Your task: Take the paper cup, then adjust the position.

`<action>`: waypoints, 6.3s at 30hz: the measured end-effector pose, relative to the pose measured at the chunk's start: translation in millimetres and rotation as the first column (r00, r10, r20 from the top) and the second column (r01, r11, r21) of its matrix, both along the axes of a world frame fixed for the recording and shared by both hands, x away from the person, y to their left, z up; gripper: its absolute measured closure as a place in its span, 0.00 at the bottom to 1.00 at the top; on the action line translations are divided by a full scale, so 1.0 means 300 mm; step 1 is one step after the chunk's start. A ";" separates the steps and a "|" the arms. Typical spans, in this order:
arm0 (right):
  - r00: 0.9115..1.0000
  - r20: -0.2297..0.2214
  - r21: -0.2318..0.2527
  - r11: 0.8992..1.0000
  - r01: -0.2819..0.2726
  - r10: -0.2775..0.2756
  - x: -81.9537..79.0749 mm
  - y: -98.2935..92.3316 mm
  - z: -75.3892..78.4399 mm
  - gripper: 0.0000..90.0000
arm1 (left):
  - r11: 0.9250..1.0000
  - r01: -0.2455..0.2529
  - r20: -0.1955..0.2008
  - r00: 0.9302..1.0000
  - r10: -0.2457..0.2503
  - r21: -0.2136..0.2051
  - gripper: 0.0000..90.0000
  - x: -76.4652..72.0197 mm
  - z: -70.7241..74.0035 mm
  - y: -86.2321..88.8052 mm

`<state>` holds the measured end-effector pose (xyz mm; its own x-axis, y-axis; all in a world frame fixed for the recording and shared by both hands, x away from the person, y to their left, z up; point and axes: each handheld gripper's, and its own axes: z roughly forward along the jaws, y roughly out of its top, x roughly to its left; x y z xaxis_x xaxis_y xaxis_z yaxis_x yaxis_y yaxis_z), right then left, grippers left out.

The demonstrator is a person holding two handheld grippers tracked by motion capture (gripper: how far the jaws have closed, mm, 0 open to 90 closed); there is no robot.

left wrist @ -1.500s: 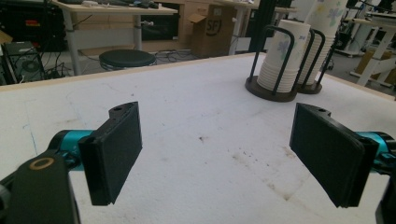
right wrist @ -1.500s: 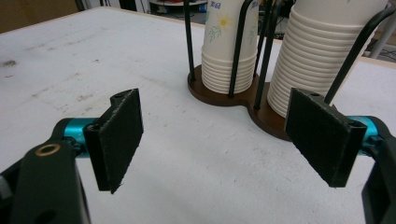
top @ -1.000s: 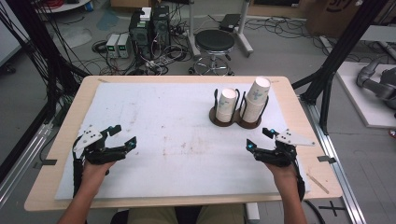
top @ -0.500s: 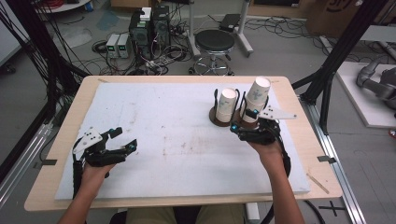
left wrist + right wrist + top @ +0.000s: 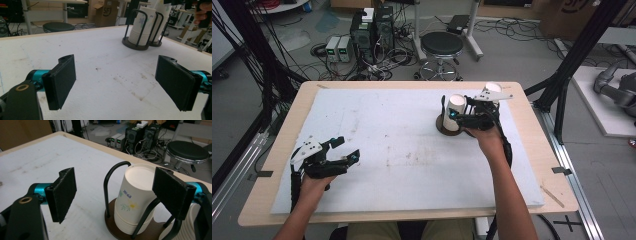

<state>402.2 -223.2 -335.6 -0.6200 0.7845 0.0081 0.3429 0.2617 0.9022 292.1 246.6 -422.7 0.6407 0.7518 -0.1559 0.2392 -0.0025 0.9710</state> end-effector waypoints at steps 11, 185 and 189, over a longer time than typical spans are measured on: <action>0.998 -0.042 -0.044 0.998 0.055 -0.056 0.081 0.015 0.005 0.22 | 1.000 0.006 0.001 1.000 -0.006 -0.008 0.19 0.005 0.001 0.003; 0.767 -0.072 0.053 0.770 -0.635 0.637 -0.252 0.244 -0.027 0.42 | 0.862 0.503 0.036 0.862 -0.506 0.066 0.18 0.003 0.063 -0.349; 0.762 -0.073 0.050 0.765 -0.642 0.644 -0.255 0.250 -0.027 0.42 | 0.851 0.520 0.027 0.852 -0.523 0.077 0.18 0.014 0.061 -0.382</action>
